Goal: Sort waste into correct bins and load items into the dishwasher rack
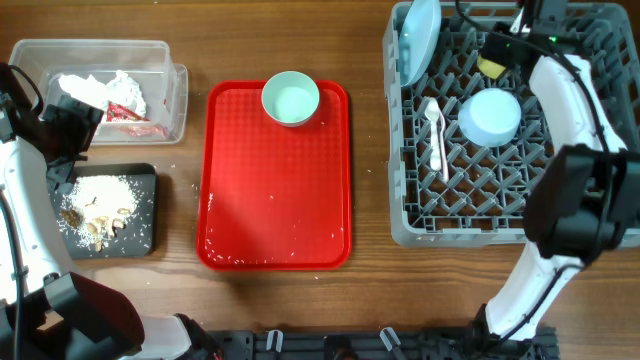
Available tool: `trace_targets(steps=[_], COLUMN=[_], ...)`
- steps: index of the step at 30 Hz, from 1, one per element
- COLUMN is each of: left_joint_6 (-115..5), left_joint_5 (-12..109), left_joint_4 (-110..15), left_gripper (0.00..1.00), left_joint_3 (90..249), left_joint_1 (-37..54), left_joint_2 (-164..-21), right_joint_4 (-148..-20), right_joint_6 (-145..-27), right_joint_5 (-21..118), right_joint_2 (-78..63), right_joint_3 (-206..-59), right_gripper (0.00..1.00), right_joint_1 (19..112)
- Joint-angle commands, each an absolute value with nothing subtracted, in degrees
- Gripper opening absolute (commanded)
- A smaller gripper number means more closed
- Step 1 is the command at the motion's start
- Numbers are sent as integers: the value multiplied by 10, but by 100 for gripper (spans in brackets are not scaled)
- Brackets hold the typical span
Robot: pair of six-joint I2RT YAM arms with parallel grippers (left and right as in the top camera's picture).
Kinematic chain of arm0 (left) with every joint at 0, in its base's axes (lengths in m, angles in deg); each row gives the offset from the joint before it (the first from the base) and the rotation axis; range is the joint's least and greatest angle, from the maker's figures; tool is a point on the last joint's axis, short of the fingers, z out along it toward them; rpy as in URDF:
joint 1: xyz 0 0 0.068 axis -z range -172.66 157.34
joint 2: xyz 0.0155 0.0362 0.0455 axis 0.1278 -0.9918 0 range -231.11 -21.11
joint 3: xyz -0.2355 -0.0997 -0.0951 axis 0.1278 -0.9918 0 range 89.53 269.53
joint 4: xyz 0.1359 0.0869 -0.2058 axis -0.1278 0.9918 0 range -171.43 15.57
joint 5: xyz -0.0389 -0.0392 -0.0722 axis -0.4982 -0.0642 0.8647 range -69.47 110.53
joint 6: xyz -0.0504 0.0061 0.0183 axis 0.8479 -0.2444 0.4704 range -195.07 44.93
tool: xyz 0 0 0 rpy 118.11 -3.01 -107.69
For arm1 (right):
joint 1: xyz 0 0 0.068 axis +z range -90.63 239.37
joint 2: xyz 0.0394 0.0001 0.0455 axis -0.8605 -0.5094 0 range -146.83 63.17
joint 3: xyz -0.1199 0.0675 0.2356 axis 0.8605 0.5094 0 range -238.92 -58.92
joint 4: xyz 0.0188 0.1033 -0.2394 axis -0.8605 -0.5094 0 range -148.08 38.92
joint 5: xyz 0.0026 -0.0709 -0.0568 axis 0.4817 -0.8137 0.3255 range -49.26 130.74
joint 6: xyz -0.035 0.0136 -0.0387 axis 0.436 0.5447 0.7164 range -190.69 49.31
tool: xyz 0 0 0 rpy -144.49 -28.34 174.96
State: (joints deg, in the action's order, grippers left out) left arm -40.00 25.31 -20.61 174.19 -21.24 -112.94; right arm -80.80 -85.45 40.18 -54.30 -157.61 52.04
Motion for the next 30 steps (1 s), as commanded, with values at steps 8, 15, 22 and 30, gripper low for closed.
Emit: trace_targets(steps=[8,15,22,30], left_joint_6=[-399,-399,-399,-399], left_joint_5=[254,254,254,254], left_joint_4=[-206,-206,-206,-206], left_gripper=[100,100,100,100], left_joint_3=[1748,1748,1748,1748], left_joint_1=[-215,-215,-215,-215], left_joint_2=[-1131,-1131,-1131,-1131], right_joint_4=[-774,-762,-774,-794], right_joint_6=[-859,-859,-858,-858], right_joint_5=[338,323,315,315], right_joint_2=[-448,-545,-574,-574], right_joint_3=[-1579,-1579,-1578,-1578], right_gripper=[5,4,4,4], right_joint_1=[519,517,517,517])
